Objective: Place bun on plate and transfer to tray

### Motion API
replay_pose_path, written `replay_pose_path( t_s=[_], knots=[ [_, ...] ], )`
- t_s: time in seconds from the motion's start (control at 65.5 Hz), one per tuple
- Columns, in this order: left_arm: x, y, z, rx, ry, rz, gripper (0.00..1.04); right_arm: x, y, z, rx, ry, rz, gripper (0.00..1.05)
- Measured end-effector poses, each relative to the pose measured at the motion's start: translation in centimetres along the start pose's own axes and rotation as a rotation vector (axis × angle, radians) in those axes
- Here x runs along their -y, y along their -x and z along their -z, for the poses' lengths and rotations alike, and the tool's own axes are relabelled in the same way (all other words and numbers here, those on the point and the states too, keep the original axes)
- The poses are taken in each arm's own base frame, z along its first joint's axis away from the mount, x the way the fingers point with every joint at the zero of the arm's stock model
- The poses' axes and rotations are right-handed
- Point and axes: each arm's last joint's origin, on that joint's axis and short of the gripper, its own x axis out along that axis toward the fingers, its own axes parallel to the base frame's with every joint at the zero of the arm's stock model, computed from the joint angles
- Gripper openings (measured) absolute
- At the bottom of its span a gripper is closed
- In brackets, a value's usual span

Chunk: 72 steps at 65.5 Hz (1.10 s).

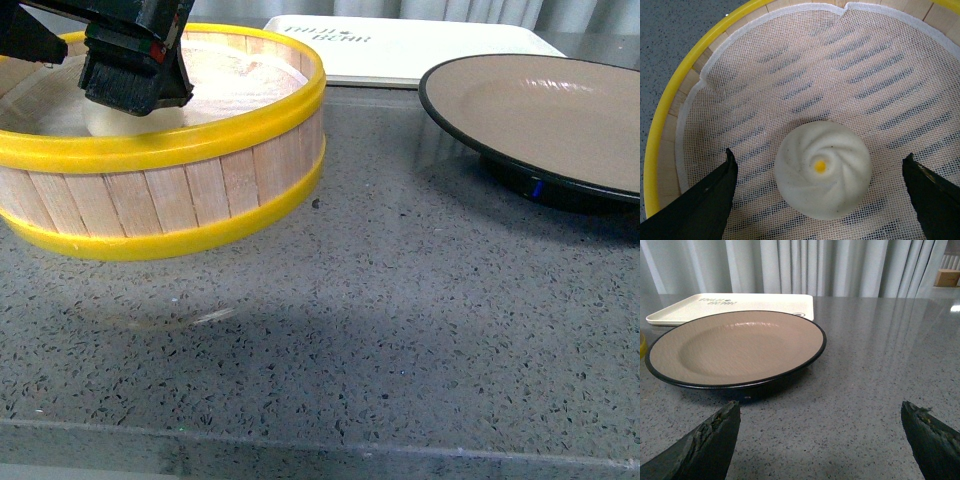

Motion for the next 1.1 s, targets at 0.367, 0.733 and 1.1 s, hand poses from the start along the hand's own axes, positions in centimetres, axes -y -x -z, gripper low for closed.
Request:
replay_pose_path(
  t_s=[0.367,0.733,1.1],
  knots=[
    [0.4,-0.24,0.06,-0.009,-0.03,-0.006,0.62,0.0,0.0,0.0,0.0,0.0,0.0,0.96],
    [0.63,-0.29,0.03,-0.008,-0.033,0.009,0.04,0.0,0.0,0.0,0.0,0.0,0.0,0.96],
    [0.69,-0.12,-0.26,-0.006,-0.034,0.024,0.04,0.0,0.0,0.0,0.0,0.0,0.0,0.96]
  ],
)
